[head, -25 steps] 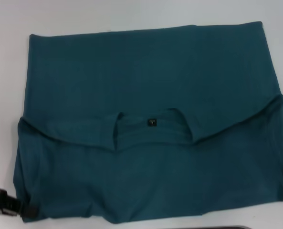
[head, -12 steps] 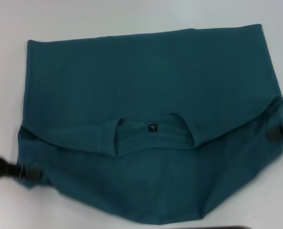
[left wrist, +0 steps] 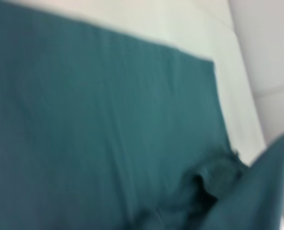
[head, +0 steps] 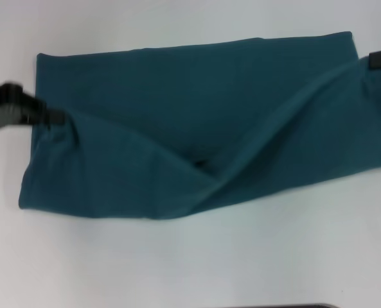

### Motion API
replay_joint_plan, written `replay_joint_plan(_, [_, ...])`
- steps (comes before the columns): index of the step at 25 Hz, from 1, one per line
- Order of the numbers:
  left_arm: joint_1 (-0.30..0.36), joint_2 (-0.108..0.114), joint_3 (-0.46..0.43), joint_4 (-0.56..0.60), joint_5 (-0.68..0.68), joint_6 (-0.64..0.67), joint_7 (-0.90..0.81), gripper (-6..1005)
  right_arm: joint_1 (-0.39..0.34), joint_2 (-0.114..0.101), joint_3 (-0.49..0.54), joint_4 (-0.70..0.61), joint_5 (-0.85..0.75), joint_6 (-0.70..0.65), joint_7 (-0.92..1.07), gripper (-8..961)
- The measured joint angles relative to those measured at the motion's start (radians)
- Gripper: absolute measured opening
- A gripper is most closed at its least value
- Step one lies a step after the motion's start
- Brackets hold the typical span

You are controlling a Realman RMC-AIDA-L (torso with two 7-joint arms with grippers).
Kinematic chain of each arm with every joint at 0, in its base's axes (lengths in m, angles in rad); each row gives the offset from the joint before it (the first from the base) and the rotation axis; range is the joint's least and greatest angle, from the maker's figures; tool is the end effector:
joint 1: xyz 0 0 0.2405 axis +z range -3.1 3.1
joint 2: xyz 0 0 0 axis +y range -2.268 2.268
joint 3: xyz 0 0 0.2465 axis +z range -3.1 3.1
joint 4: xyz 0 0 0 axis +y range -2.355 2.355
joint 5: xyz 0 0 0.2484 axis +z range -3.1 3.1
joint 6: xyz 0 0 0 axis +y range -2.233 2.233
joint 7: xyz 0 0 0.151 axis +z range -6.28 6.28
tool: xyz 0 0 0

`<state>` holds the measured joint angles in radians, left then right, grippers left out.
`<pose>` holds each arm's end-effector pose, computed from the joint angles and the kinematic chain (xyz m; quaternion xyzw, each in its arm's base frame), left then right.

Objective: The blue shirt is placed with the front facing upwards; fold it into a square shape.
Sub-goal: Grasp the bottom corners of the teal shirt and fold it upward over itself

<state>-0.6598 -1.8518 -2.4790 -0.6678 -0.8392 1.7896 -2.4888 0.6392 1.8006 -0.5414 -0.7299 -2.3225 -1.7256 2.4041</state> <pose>-0.2827 0.3725 0.0860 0.7676 0.6346 0.0902 0.0009 0.2997 0.3867 0.1379 -0.7801 0.6028 0.1328 0.1022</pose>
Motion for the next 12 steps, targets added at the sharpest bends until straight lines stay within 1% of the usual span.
replay_joint_plan(1, [0.0, 0.0, 0.0, 0.0, 0.0, 0.0, 0.0, 43, 0.001, 0.0, -0.003, 0.001, -0.002, 0.021, 0.008, 55])
replay_joint_plan(2, [-0.025, 0.0, 0.0, 0.001, 0.022, -0.058, -0.027, 43, 0.002, 0.001, -0.007, 0.002, -0.004, 0.047, 0.018, 56])
replay_joint_plan(6, [-0.076, -0.01, 0.003, 0.001, 0.085, -0.173, -0.082, 43, 0.006, 0.007, -0.011, 0.001, -0.005, 0.132, 0.042, 59])
replay_joint_plan(12, [-0.11, -0.023, 0.021, 0.0, 0.146, -0.309, -0.177, 43, 0.018, 0.011, -0.02, -0.005, -0.043, 0.214, 0.066, 65])
